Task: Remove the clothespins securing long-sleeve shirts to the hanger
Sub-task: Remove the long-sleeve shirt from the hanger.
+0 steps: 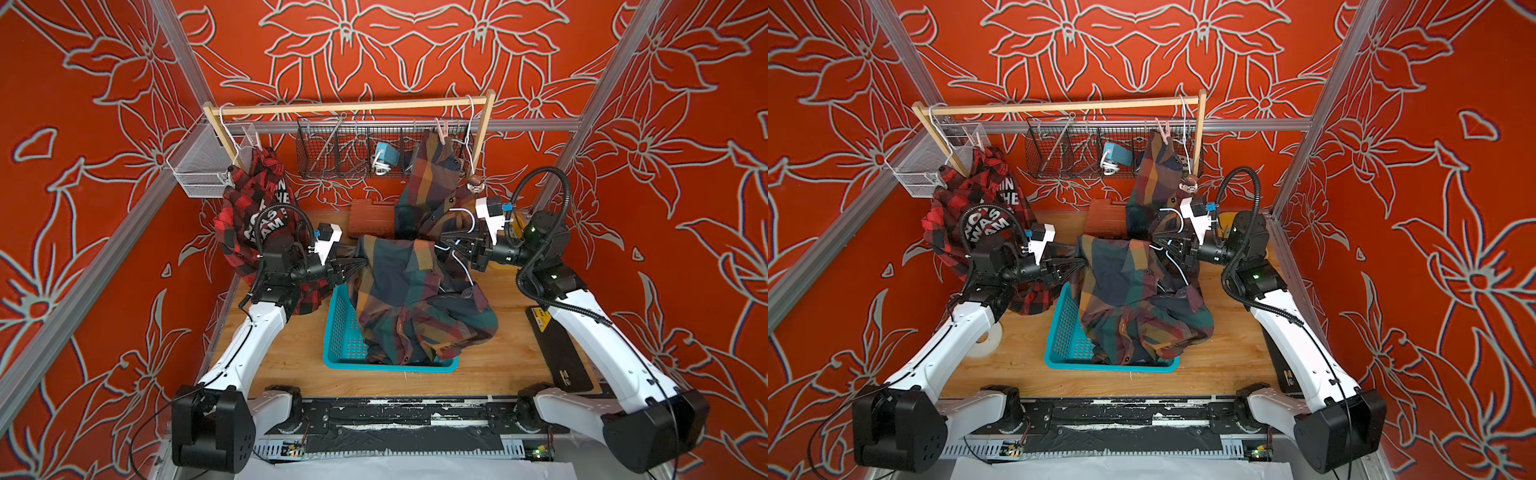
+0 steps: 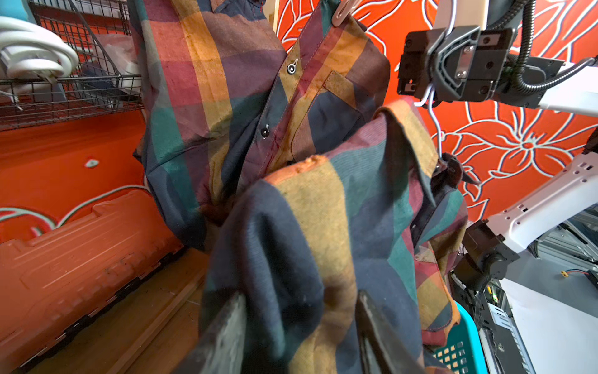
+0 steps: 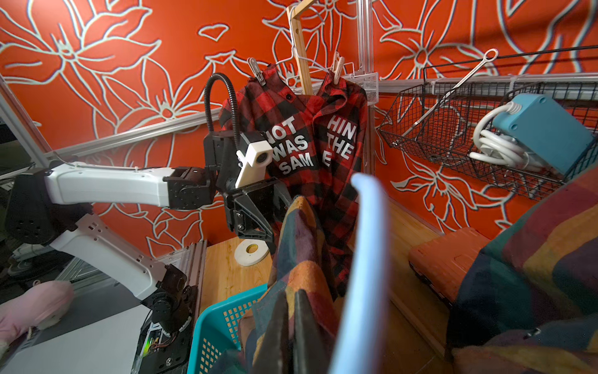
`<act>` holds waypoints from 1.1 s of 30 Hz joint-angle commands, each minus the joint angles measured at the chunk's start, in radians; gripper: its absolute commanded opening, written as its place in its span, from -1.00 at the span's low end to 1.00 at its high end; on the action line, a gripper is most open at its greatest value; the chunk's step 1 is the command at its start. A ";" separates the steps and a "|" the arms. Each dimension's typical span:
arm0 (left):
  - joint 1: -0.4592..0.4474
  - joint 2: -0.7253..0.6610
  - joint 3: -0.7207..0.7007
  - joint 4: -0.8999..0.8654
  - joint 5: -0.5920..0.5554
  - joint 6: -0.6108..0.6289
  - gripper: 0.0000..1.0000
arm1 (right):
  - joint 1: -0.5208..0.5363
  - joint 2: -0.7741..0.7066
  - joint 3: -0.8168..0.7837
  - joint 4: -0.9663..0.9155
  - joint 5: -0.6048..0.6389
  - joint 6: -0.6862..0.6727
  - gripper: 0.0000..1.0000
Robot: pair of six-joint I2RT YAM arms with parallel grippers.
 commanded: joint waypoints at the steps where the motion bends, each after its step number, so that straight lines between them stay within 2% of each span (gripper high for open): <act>1: -0.006 0.006 0.003 0.052 0.009 -0.014 0.06 | -0.004 -0.019 0.000 0.069 -0.043 0.028 -1.00; 4: -0.005 0.011 0.005 0.066 -0.020 -0.025 0.16 | -0.004 -0.019 -0.005 0.074 -0.051 0.032 -1.00; 7: -0.005 0.019 0.004 0.088 -0.015 -0.040 0.06 | -0.002 -0.020 -0.012 0.080 -0.054 0.037 -1.00; 8: -0.006 0.022 0.005 0.093 -0.010 -0.045 -0.05 | -0.002 -0.019 -0.013 0.083 -0.056 0.039 -1.00; 13: -0.006 0.018 -0.001 0.089 -0.031 -0.044 -1.00 | -0.002 -0.023 -0.016 0.077 -0.050 0.039 -1.00; 17: -0.007 -0.004 -0.011 0.081 -0.155 -0.051 -1.00 | -0.002 -0.025 -0.013 0.047 -0.043 0.025 -1.00; 19: -0.006 -0.009 -0.012 0.077 -0.292 -0.082 -1.00 | -0.002 -0.028 -0.016 0.036 -0.041 0.019 -1.00; 24: -0.004 -0.063 -0.027 0.047 -0.544 -0.155 -1.00 | -0.004 -0.042 -0.026 0.002 -0.031 -0.006 -1.00; 28: -0.004 -0.139 -0.076 0.063 -0.664 -0.226 -1.00 | -0.004 -0.044 -0.027 -0.010 -0.031 -0.013 -1.00; 31: -0.004 -0.162 -0.081 0.013 -0.792 -0.272 -1.00 | -0.004 -0.043 -0.027 -0.017 -0.031 -0.018 -1.00; 33: -0.003 -0.161 -0.081 -0.021 -0.824 -0.293 -1.00 | -0.005 -0.045 -0.029 -0.019 -0.030 -0.021 -1.00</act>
